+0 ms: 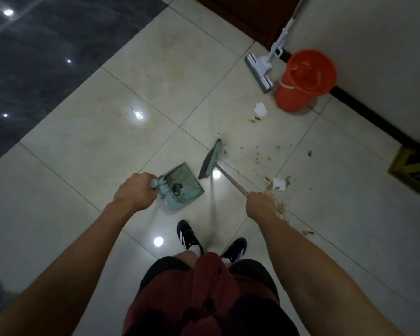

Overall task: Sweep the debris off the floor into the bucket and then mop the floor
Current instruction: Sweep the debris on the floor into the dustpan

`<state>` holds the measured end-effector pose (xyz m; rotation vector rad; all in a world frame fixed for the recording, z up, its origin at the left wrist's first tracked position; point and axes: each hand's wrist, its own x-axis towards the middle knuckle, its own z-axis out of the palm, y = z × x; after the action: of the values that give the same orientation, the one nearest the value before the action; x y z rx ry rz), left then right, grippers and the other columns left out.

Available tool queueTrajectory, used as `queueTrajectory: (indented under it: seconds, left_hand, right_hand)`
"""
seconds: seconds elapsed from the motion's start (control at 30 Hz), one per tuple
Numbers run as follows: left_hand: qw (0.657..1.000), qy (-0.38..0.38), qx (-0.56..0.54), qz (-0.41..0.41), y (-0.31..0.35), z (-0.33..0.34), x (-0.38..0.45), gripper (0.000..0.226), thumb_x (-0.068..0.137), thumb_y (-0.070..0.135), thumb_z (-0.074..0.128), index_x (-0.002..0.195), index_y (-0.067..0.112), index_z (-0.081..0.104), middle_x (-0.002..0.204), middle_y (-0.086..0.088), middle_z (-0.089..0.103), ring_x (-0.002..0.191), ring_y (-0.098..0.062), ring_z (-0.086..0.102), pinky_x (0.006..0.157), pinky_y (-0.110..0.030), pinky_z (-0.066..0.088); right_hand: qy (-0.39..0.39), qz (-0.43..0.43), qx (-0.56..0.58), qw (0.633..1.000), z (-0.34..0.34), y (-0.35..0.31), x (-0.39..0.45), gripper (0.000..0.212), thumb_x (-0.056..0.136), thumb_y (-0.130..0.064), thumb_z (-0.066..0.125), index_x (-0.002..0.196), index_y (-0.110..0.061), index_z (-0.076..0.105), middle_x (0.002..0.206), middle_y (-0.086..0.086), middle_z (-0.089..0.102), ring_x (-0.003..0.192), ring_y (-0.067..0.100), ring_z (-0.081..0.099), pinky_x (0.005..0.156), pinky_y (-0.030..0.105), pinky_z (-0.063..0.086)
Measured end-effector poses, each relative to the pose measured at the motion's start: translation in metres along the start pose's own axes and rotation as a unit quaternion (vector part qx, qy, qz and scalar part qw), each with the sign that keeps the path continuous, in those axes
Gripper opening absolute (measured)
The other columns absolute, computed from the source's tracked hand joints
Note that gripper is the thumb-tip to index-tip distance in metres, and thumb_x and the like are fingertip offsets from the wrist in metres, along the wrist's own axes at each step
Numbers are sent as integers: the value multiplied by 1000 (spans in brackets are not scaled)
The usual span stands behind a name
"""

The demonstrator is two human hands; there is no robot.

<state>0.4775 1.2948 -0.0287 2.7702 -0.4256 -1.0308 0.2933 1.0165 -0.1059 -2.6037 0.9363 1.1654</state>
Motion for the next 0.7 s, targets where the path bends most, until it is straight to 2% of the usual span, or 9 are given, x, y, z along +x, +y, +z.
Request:
queueTrajectory:
  seconds: [0.07, 0.2, 0.3, 0.43, 0.63, 0.7]
  left_hand:
    - [1000, 0, 14, 13, 18, 7, -1, 11, 87, 16, 59, 84, 22, 67, 85, -6, 66, 75, -29, 62, 64, -31, 47]
    - [999, 4, 38, 37, 59, 26, -10, 11, 87, 16, 62, 86, 26, 65, 90, -9, 68, 82, -32, 65, 73, -36, 55]
    - [997, 6, 56, 57, 92, 42, -18, 11, 86, 18, 62, 90, 26, 69, 92, -9, 69, 84, -33, 66, 77, -39, 58]
    - [993, 4, 82, 86, 138, 67, -31, 10, 87, 17, 62, 89, 25, 68, 88, -8, 67, 80, -31, 64, 73, -37, 56]
    - [984, -8, 116, 132, 205, 101, -46, 11, 87, 16, 62, 91, 23, 68, 89, -8, 68, 79, -30, 64, 73, -39, 58]
    - [981, -11, 123, 150, 225, 109, -50, 11, 86, 16, 62, 92, 22, 69, 89, -9, 69, 79, -31, 64, 73, -40, 58]
  right_hand:
    - [-1, 8, 3, 1000, 10, 21, -6, 28, 98, -8, 45, 123, -9, 57, 122, 9, 63, 108, 24, 63, 73, 31, 44]
    - [-10, 37, 44, 998, 31, 72, -20, 29, 98, -9, 45, 124, -10, 58, 124, 10, 62, 111, 27, 63, 86, 36, 51]
    - [-6, 63, 70, 996, 48, 113, -30, 31, 99, -10, 42, 125, -11, 59, 125, 10, 62, 110, 26, 63, 85, 36, 51]
    - [1, 104, 107, 989, 68, 165, -45, 32, 100, -11, 41, 123, -10, 62, 121, 9, 64, 108, 26, 65, 86, 36, 51]
    - [-6, 147, 173, 974, 92, 229, -68, 34, 98, -10, 42, 126, -11, 61, 122, 10, 64, 108, 27, 65, 77, 33, 49]
    - [3, 151, 196, 969, 96, 245, -73, 34, 98, -11, 41, 126, -13, 61, 123, 10, 64, 109, 27, 64, 78, 33, 49]
